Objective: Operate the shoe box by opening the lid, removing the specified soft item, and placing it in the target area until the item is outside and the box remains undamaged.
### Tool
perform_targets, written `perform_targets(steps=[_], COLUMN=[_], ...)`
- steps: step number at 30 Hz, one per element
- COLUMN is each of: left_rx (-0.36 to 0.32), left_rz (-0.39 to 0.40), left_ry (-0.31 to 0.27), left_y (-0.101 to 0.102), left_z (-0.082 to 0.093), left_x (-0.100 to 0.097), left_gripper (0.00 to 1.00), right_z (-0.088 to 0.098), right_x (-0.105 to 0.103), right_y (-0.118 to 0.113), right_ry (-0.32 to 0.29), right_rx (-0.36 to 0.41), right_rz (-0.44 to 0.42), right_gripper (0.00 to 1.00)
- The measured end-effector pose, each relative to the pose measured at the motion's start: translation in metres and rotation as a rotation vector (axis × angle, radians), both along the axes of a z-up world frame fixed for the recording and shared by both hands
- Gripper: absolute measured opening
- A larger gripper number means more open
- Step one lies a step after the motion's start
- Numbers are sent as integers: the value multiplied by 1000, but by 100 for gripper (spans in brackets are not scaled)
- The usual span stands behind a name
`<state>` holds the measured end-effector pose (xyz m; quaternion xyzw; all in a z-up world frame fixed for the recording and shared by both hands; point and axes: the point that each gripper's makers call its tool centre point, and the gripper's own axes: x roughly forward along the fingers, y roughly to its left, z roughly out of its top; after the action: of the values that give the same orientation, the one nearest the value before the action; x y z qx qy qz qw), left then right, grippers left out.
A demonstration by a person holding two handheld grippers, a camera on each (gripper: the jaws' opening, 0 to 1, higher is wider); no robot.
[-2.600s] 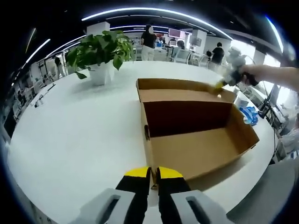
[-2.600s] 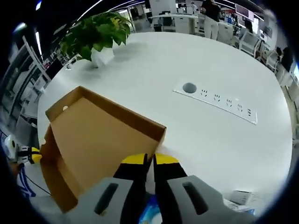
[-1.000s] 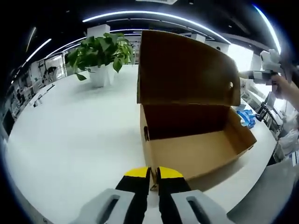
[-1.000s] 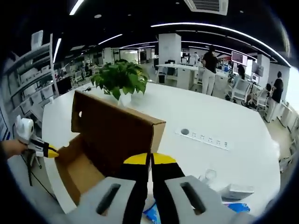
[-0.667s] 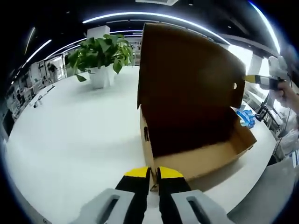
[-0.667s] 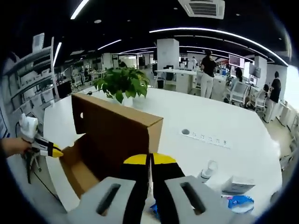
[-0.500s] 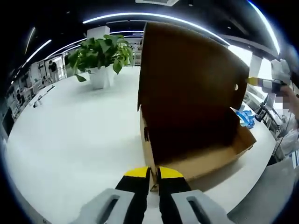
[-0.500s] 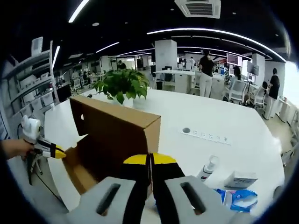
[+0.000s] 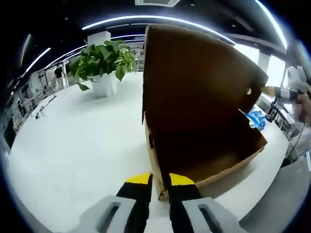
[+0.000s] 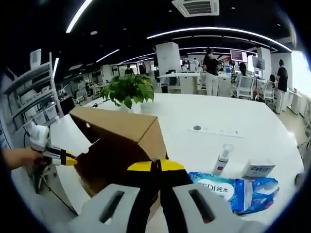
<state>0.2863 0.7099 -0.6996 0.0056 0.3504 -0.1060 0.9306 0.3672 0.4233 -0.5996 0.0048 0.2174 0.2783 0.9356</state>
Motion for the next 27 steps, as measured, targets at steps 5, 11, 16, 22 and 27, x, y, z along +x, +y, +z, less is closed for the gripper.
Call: perform_targets(steps=[5, 11, 16, 22, 27], left_rx=[12, -2, 4, 16, 30], left_rz=[-14, -13, -13, -29, -64], left_ry=[-6, -49, -130, -200, -224], left_y=[0, -3, -2, -2, -4], left_z=[4, 21, 50, 77, 82], left_x=[-3, -5, -2, 5, 8], left_gripper=[18, 23, 27, 30, 32], right_z=[-8, -15, -21, -34, -47], right_x=[-12, -19, -26, -35, -47], right_y=[-1, -1, 0, 2, 5], right_ry=[7, 18, -32, -25, -47], right_rx=[11, 19, -41, -54, -126], right_rz=[-1, 2, 38, 66, 156], right_gripper=[2, 3, 3, 6, 11])
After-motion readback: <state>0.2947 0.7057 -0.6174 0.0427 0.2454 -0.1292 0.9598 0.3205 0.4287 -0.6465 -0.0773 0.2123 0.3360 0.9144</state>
